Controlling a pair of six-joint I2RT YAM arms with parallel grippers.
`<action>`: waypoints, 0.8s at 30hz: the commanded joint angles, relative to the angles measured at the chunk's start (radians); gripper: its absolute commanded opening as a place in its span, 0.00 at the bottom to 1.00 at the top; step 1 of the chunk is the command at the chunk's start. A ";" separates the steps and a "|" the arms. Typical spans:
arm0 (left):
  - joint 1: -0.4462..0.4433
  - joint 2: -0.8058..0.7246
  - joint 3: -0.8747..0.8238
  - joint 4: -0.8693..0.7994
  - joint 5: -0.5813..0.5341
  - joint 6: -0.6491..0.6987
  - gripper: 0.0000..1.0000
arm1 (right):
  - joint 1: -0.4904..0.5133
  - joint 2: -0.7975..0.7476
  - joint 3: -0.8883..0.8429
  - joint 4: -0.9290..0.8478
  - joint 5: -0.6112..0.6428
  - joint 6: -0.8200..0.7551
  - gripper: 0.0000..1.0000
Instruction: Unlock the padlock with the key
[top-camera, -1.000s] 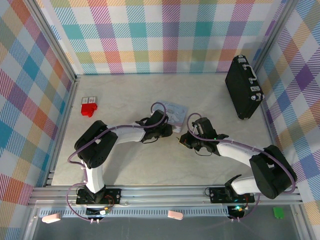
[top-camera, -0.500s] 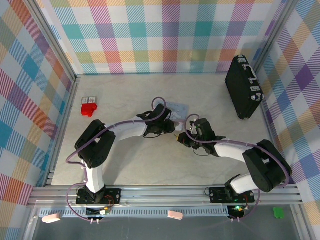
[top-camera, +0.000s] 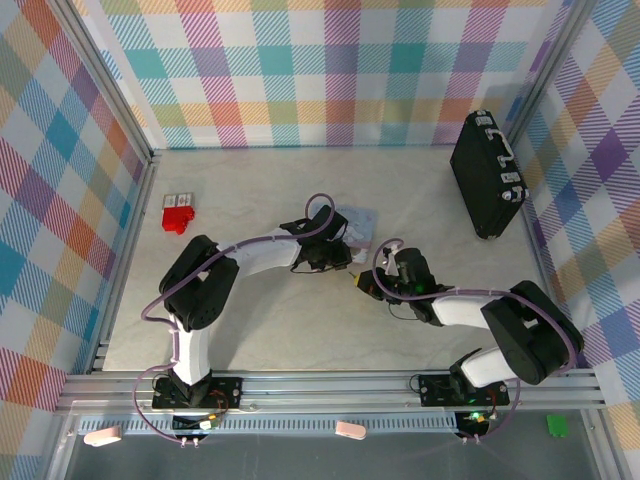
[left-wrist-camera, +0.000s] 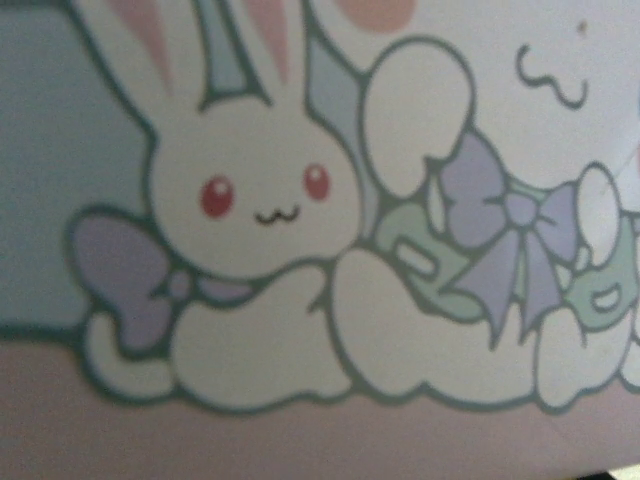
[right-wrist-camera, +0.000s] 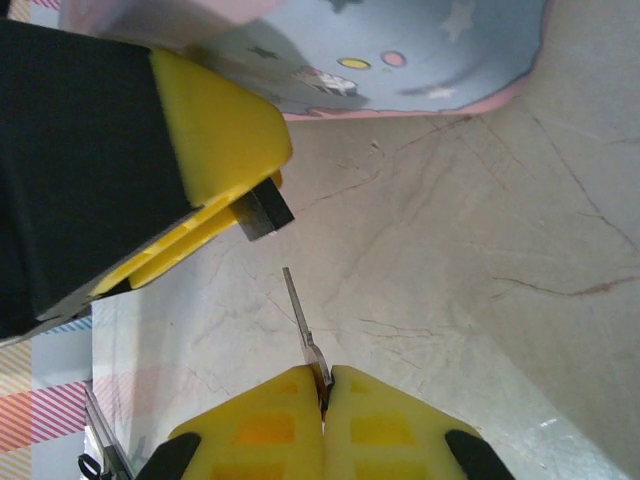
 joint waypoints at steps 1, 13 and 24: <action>0.001 0.009 0.041 -0.027 0.030 -0.027 0.16 | -0.004 0.026 -0.023 0.130 -0.027 -0.016 0.00; 0.013 0.007 0.040 -0.002 0.062 -0.076 0.15 | 0.018 0.083 -0.051 0.246 -0.026 -0.002 0.00; 0.023 -0.012 0.024 0.023 0.060 -0.107 0.14 | 0.043 0.116 -0.091 0.327 0.006 0.006 0.00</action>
